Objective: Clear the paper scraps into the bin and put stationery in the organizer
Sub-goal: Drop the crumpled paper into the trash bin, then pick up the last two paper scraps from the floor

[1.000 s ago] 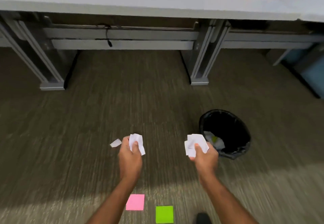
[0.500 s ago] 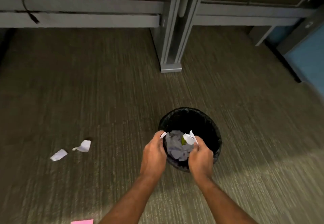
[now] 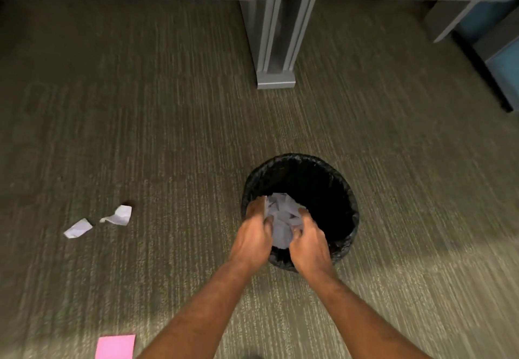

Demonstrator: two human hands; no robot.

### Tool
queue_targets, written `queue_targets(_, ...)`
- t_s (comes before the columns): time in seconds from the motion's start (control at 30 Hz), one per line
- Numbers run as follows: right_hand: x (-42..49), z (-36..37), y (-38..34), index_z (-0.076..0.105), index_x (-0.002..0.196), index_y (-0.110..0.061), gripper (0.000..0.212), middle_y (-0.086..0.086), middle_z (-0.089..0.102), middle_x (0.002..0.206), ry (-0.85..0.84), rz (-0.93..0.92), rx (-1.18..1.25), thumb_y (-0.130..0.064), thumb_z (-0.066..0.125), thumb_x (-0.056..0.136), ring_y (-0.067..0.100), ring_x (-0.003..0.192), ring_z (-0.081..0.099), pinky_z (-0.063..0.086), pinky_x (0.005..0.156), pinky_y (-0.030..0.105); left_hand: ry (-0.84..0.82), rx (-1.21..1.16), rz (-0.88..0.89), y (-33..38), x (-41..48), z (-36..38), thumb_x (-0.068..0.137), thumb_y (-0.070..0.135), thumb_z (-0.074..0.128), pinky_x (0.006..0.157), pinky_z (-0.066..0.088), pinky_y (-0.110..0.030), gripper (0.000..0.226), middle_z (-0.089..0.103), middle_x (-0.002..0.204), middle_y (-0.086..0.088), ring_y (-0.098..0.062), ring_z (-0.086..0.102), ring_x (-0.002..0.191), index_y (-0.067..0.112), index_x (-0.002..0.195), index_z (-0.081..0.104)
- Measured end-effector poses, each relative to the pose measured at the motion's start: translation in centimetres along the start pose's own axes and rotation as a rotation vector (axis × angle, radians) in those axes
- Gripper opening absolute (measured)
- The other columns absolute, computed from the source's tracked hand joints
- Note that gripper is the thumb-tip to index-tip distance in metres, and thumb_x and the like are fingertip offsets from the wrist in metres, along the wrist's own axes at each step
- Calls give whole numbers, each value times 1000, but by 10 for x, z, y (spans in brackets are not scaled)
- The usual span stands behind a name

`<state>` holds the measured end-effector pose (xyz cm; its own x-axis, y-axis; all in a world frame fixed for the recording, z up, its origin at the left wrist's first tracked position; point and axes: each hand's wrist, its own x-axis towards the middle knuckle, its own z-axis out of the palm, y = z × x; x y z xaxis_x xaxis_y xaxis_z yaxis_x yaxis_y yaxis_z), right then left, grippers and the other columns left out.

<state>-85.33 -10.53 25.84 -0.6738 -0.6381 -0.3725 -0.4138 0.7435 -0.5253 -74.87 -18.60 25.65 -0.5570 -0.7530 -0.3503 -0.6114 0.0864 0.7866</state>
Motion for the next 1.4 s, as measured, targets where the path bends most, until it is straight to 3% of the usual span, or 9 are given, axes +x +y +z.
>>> queue_targets(0.2, -29, 10, -38, 43, 140, -13, 44, 10, 51, 140, 44, -145, -33, -15, 51, 97, 30, 124, 54, 49, 94, 36, 142, 94, 59, -2, -29, -45, 103, 24, 39, 107, 43, -37, 43, 47, 146, 0, -20, 50, 130, 23, 146, 36)
queue_targets(0.4, -77, 47, -98, 47, 142, -7, 44, 12, 46, 150, 8, -234, -41, -12, 50, 98, 26, 143, 37, 33, 114, 37, 267, 189, -54, -48, -82, -110, 107, 28, 32, 123, 20, -39, 49, 29, 161, -10, -23, 18, 152, 11, 153, 30)
queue_targets(0.57, -128, 89, -158, 51, 137, -1, 42, 15, 45, 150, -43, -335, -37, -5, 53, 96, 28, 144, 35, 27, 119, 37, 372, 175, -103, -105, -136, -190, 106, 25, 36, 125, 14, -39, 50, 20, 166, -10, -21, 8, 155, 12, 155, 30)
queue_targets(0.8, -174, 151, -225, 49, 139, -2, 42, 14, 39, 154, -104, -434, -82, -8, 50, 98, 27, 148, 27, 22, 121, 35, 469, 284, -113, -173, -184, -279, 106, 25, 38, 124, 16, -41, 53, 18, 166, -10, -23, 7, 155, 13, 156, 27)
queue_targets(0.9, -165, 195, -240, 45, 143, -6, 44, 13, 38, 155, -131, -461, -100, -13, 49, 99, 28, 148, 26, 21, 121, 35, 476, 290, -141, -216, -178, -285, 106, 28, 34, 126, 13, -41, 53, 14, 167, -9, -21, 2, 155, 14, 157, 24)
queue_targets(1.07, -124, 281, -237, 46, 142, -18, 45, 10, 54, 141, -196, -569, -203, -20, 49, 97, 27, 130, 50, 41, 109, 39, 466, 392, -220, -311, -145, -272, 106, 32, 31, 126, 8, -43, 59, 5, 168, -11, -26, 0, 155, 11, 158, 12)
queue_targets(1.23, -66, 362, -218, 35, 149, -18, 56, 9, 30, 159, -246, -742, -282, -9, 49, 95, 26, 149, 22, 19, 122, 35, 390, 488, -299, -402, -105, -254, 105, 36, 30, 125, 2, -48, 68, -6, 167, -16, -32, -10, 154, 9, 159, -1)
queue_targets(1.4, -17, 429, -207, 46, 141, -9, 50, 15, 44, 150, -208, -886, -259, -5, 55, 92, 31, 140, 39, 31, 117, 37, 378, 467, -367, -465, -55, -239, 107, 34, 27, 125, 0, -46, 62, -9, 168, -12, -29, -12, 154, 15, 159, 0)
